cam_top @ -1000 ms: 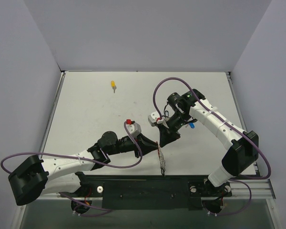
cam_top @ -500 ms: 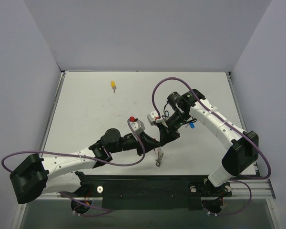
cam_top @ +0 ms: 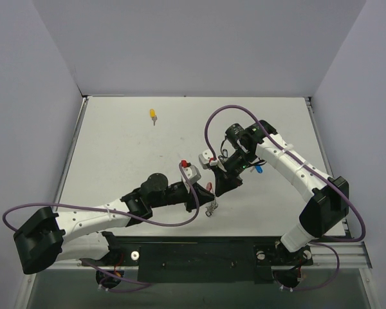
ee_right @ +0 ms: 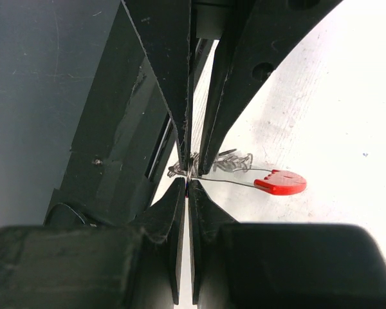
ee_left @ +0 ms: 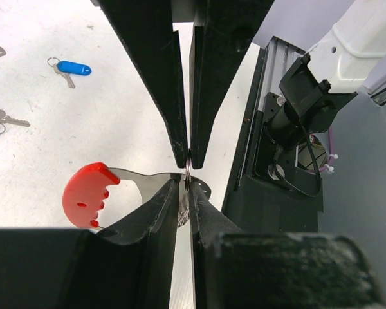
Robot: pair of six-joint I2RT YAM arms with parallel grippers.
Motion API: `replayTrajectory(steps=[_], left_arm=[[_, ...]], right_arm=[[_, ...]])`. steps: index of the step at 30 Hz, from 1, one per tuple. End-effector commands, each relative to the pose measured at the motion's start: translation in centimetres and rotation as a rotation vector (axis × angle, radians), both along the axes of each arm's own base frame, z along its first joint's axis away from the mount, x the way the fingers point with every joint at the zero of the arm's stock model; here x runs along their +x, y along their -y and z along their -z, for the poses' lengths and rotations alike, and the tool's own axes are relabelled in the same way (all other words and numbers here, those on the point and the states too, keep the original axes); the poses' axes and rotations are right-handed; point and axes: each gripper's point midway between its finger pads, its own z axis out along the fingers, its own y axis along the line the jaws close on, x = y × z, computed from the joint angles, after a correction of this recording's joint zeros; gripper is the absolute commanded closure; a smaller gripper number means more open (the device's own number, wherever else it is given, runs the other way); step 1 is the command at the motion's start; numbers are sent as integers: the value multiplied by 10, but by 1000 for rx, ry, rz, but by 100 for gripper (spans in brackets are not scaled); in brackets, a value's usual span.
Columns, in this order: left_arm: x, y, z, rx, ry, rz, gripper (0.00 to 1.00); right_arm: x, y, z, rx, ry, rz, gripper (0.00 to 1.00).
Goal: Put the keys on the keyring
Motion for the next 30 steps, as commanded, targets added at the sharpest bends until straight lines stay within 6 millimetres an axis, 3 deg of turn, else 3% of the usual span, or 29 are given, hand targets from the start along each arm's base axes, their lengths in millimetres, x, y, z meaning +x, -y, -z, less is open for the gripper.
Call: replayTrajectory(steps=[1,9,23,27,30], left_arm=[[5,2,-25,-42,53,-20,78],[5,-1,-38,-105,62,-32,77],[8,-3,-41,-128,63,-61,76],[8,-3,-38,-121,59,-60,78],[8,-3,-35,-112,54,-58,85]], right_arm=[[-12,-1,-5,18,-72,5,100],[-11,-1,-4,14,-72,7,100],[-11,-2,-4,15,-73,8,100],[-11,-1,-4,14,-75,9,100],[-11,-2,-5,18,-71,10,100]])
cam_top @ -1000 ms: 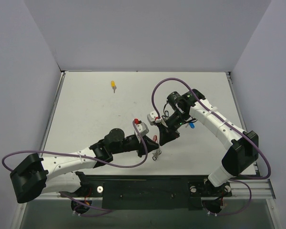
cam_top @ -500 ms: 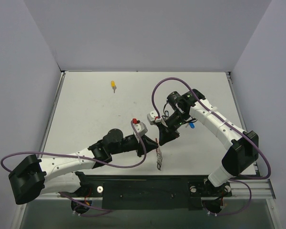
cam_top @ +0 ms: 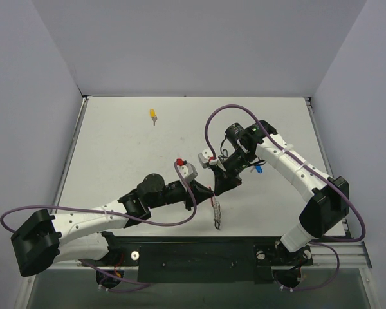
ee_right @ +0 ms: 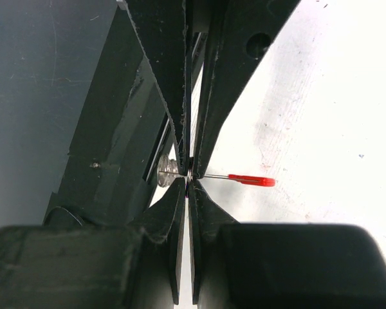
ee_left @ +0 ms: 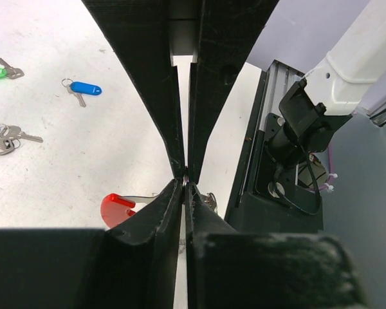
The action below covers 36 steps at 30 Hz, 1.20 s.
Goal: Put the keys on the keyring
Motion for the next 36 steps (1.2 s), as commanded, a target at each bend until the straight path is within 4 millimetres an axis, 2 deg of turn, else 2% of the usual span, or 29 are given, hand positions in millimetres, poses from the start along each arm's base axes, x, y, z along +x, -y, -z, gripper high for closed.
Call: replayTrajectory(steps=[1,3,8,10,11,12,13,14,15,16,17,18,19,27,36], left_arm=[[2,1,-19,-60,34,-13,91],[2,1,-15,-51,29,-13,100],[7,-5,-8,-39,19,-56,100],[12,-11,-10,-57,13,-104,100],[16,-15,-19,-94,23,-140,100],[18,-19,-15,-102,17,-160,100],[21,-24,-25,-153,22,-191,100],[22,-28,-20,-161,16,-207,100],[21,-31,-30,-211,25,-216,100],[20,-34,-26,-221,25,-220,100],[19,-36,-35,-262,31,-220,100],[17,-38,-31,-265,25,-217,100],[16,-39,-38,-297,31,-213,100],[6,-41,-52,-422,25,-165,100],[2,-35,-53,-452,0,-125,100]], right_arm=[[-13,1,-5,11,-71,1,100],[-13,1,-4,9,-75,2,100],[-13,0,-5,10,-78,7,100],[-13,-1,-7,16,-86,12,94],[-12,-1,-7,17,-89,17,87],[-13,-1,-8,22,-96,21,83],[-12,-1,-9,23,-101,28,70],[-12,-1,-10,31,-106,31,61],[-12,0,-10,33,-108,34,59],[-12,0,-13,43,-110,40,54],[-11,0,-13,46,-108,43,52],[-12,1,-14,53,-115,47,49],[-11,1,-15,58,-110,46,49],[-14,-5,-14,91,-144,35,48],[-7,-1,-24,116,-138,78,50]])
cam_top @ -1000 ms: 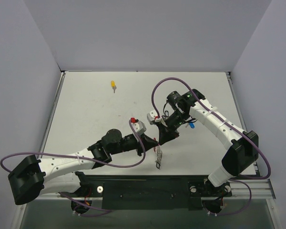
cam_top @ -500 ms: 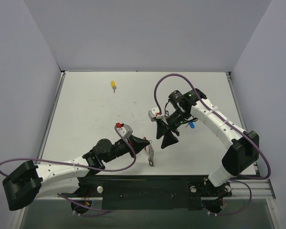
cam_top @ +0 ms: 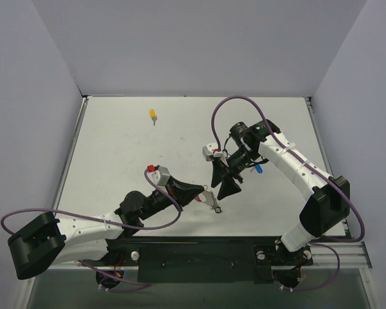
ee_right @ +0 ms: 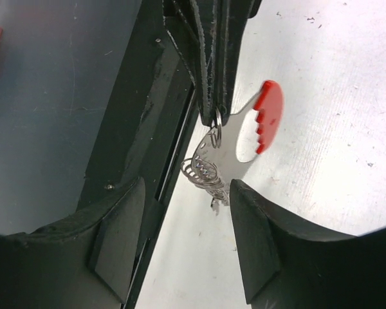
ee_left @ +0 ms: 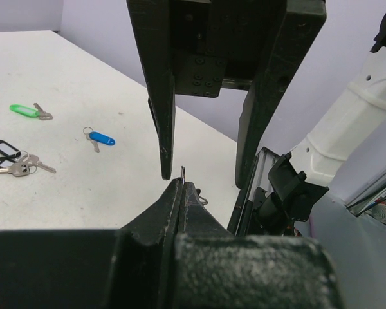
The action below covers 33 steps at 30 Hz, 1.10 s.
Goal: Put the keys on the keyring
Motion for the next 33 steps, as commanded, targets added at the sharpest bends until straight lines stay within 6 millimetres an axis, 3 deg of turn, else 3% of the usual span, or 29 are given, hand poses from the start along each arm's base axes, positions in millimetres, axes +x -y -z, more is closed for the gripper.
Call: replayTrajectory(steps=[1,16,27,33], left_arm=[[-5,1,-34,-123,47,32,100],[-8,16,-35,-123,42,87,100],[-9,22,-40,-143,45,103,100],[-8,22,-40,-144,46,92,100]], right_arm=[[-9,0,-17,54,-52,15,50],[-5,-4,-14,43,-75,38,67],[-7,-8,-10,37,-87,35,70],[-8,-10,-10,35,-90,30,76]])
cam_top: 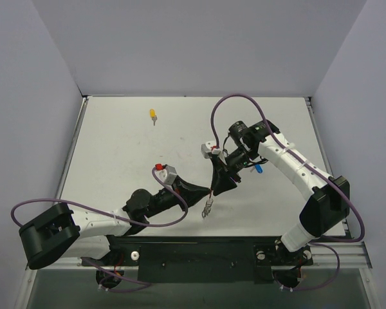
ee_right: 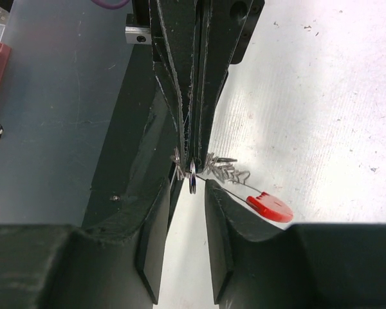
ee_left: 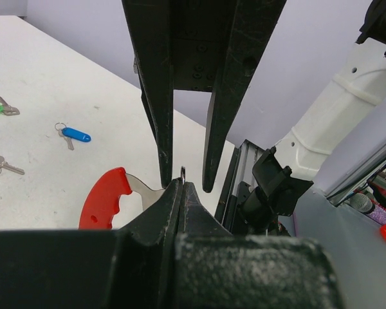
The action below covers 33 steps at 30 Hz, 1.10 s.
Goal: Put the keys on the keyring
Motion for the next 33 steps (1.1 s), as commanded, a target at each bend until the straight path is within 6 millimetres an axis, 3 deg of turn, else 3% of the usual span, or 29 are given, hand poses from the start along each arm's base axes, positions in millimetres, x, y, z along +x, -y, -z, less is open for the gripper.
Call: replayTrajectory(steps=[1,10,16,20,22,23,25,27,28,29,33], left_arm=[[-1,0,-44,-128,70,2,100],[0,-2,-43,-123,69,-12,100],[1,-1,-38,-100,69,-17,100],[3,0,-27,-29,58,-21,100],[4,0,-19,22,49,-24,87],[4,-3,-18,39,46,-29,69],[5,-9,-16,72,39,-47,54],[10,-17,-13,111,35,-82,46],[12,-20,-3,160,19,-91,44],[11,-22,-12,153,37,-89,41],[12,-25,-11,233,72,-81,37]], right_arm=[[-10,-3,-6,27,-45,-10,78],[-9,-3,-6,23,-46,-9,100],[-9,-2,-5,-5,-48,0,100],[2,-1,-1,-91,-35,62,100],[9,1,2,-141,-22,101,100],[13,5,5,-170,-2,114,100],[17,9,7,-213,25,131,100],[20,14,9,-247,53,146,100],[21,16,9,-256,60,149,100],[22,18,9,-276,82,150,100],[25,25,11,-335,133,146,100]])
